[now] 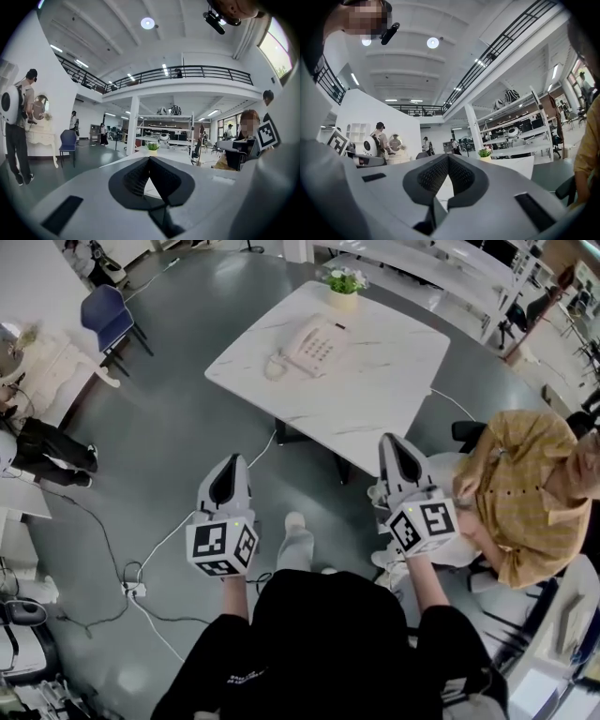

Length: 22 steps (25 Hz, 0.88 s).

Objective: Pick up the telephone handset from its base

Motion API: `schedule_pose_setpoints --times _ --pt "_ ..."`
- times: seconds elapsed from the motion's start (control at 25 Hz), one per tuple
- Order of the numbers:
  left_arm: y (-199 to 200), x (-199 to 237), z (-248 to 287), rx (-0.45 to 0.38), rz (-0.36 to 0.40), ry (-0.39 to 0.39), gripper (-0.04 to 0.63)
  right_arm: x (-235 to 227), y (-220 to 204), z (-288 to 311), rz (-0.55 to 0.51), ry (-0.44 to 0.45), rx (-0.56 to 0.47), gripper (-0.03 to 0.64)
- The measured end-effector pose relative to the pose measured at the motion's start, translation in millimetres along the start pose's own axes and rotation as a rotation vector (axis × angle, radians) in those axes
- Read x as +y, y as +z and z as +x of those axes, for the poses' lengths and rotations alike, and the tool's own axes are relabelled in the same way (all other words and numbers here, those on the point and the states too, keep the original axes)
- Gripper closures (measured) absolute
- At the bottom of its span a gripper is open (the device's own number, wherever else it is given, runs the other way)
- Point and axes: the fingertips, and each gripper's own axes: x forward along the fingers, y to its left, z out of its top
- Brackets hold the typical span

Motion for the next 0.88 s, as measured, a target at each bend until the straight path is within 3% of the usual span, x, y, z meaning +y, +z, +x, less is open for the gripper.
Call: schedule_pose_setpoints --times 0.52,0.88 --pt "22 69 127 0.033 0.005 -0.15 0.595 -17 -2 114 0.004 -0.171 -0.004 0.627" --pt "16 94 182 0.081 0.01 -0.227 0.595 -22 -13 162 0.018 -0.237 0.003 0.627"
